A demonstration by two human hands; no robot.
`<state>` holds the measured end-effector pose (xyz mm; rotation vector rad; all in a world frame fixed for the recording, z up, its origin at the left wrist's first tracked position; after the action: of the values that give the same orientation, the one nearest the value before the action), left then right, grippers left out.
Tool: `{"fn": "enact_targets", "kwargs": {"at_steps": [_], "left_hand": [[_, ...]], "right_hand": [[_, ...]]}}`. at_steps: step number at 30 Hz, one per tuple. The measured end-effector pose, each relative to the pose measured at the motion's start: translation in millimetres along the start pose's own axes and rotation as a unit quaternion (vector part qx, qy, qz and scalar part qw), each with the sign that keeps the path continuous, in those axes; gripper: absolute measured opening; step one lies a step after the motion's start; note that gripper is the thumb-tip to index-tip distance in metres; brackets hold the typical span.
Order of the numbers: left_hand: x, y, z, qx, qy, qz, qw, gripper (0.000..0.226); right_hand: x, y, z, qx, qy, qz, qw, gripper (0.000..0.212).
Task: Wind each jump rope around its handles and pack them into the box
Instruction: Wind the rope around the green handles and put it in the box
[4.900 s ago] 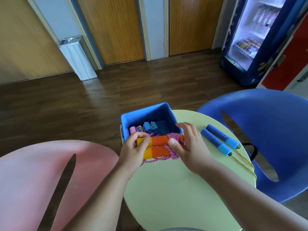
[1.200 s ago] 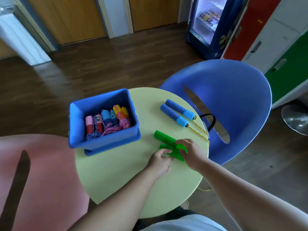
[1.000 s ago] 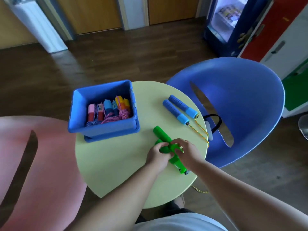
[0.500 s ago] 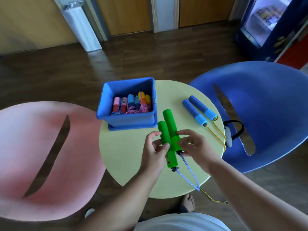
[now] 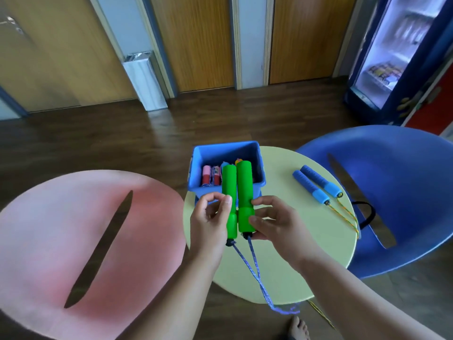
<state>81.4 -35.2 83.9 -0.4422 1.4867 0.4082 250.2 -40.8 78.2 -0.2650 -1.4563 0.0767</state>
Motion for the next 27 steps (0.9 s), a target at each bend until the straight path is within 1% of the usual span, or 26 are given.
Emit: {"fn": "enact_targets", "kwargs": {"at_steps": [2,4,6,8,10,12,15,17,20,21,24,27], "left_hand": [[-5,-1,-12,0.028,-0.018,-0.028,0.999,0.007],[-7,-4,-21,0.078,-0.043,-0.076,0.993,0.023],[-8,-8,-29,0.143,-0.055,-0.126,0.980,0.039],[-11,-9,-37,0.191,-0.056,-0.143,0.970,0.052],[-13,-5,-43,0.212,-0.058,-0.128,0.967,0.057],[-18,-2,-44,0.219,-0.060,-0.108,0.968,0.056],[-25,1,-42,0.214,-0.077,-0.108,0.968,0.051],[-29,3,-40,0.209,-0.073,-0.086,0.971,0.041],[-36,3,-40,0.179,-0.042,-0.030,0.982,0.018],[-37,1,-40,0.173,-0.032,-0.022,0.984,0.015],[-42,-4,-35,0.181,-0.021,-0.008,0.983,0.018],[-48,-11,-26,0.200,-0.025,-0.001,0.980,0.036]], "right_hand": [[2,-11,11,-0.029,0.012,-0.004,1.000,0.024],[2,-20,20,-0.050,0.028,-0.007,0.998,0.025],[1,-28,27,-0.058,0.038,-0.007,0.998,0.025],[2,-34,32,-0.062,0.038,-0.006,0.997,0.025],[4,-39,36,-0.064,0.039,-0.007,0.997,0.025],[6,-43,40,-0.065,0.036,-0.016,0.997,0.025],[11,-46,45,-0.065,0.020,-0.032,0.997,0.026],[15,-45,44,-0.062,0.009,-0.044,0.997,0.026],[21,-39,42,-0.051,0.016,-0.055,0.997,0.026],[24,-37,41,-0.050,0.019,-0.060,0.997,0.026],[29,-31,37,-0.063,0.029,-0.064,0.996,0.026],[31,-24,29,-0.072,0.041,-0.067,0.994,0.026]]}}
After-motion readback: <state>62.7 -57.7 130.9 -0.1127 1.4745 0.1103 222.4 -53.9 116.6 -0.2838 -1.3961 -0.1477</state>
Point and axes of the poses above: each hand's wrist, its own y-axis towards the middle knuckle, its own z-axis out of the palm, x = y × z, the point moved 5 cm from there along y, towards the middle knuckle, and after that the axes turned 13 degrees about -x, right-handed, at the moved point
